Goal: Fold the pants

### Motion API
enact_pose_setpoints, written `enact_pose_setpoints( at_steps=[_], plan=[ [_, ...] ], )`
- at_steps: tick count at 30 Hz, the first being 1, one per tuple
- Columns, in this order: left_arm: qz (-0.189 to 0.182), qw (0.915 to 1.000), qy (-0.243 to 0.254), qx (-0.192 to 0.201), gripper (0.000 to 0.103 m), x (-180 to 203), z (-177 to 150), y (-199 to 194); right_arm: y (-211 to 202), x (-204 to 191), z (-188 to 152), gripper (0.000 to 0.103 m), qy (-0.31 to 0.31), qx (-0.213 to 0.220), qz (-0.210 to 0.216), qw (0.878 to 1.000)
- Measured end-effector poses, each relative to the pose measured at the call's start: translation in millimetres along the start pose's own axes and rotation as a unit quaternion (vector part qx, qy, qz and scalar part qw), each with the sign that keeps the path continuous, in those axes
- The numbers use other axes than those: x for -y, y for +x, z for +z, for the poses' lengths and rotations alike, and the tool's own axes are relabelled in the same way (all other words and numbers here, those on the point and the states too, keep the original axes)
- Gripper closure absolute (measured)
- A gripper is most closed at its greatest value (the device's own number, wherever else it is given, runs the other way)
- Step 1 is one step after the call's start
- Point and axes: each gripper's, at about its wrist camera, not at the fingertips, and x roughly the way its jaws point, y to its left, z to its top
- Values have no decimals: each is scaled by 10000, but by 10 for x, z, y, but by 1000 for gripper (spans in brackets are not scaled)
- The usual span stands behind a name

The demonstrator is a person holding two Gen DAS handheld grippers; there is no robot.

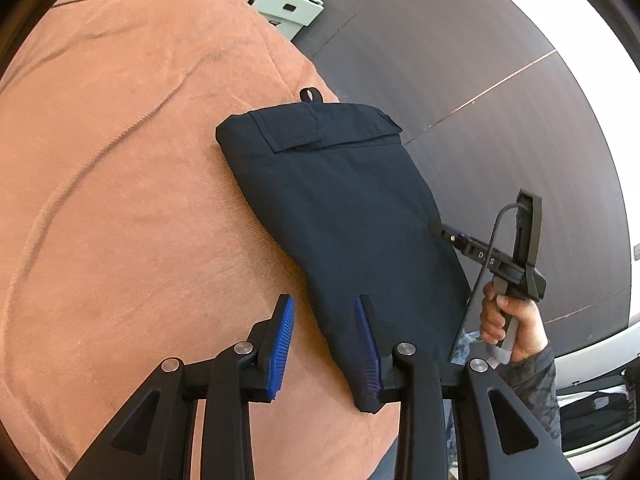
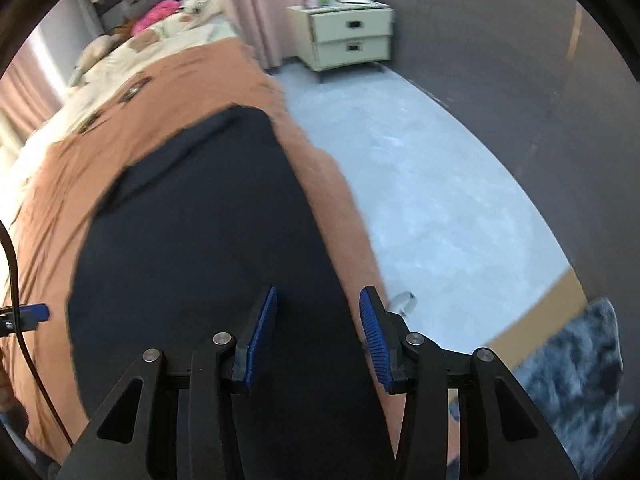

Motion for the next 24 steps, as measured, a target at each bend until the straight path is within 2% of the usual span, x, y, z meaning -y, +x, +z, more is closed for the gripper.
enact_pose_setpoints(
  at_steps=[3, 6, 12, 13, 17, 18, 19, 21, 23, 24],
  plan=[
    [4, 10000, 37, 35, 68, 82, 10, 10, -163, 33, -125, 62, 153, 100, -51, 9998],
    [85, 9998, 177, 77, 56, 176, -39, -76, -362, 5, -312, 62, 229, 155, -314, 9991],
    [263, 9986, 395, 237, 39, 351, -138, -350, -729, -247, -579, 61, 492, 371, -171, 9980],
    [313, 9982, 434, 269, 35, 378, -151, -393, -762, -273, -592, 56, 532, 381, -142, 9978],
    [586, 9953, 662, 393, 34, 522, -220, -596, -1051, -307, -763, 34, 630, 615, -54, 9961],
    [674, 9941, 733, 426, 32, 552, -248, -654, -1158, -342, -812, 24, 684, 700, -63, 9952],
    [736, 9930, 798, 473, 30, 583, -273, -716, -1230, -359, -868, 19, 721, 749, -74, 9946],
    [823, 9907, 916, 576, 25, 651, -343, -885, -1348, -414, -950, 17, 742, 853, -88, 9935],
    [911, 9878, 1048, 709, 23, 703, -401, -1004, -1453, -475, -1033, 10, 783, 935, -85, 9925],
    [955, 9865, 1101, 753, 19, 723, -430, -1060, -1526, -518, -1075, 3, 792, 1000, -84, 9918]
  ],
)
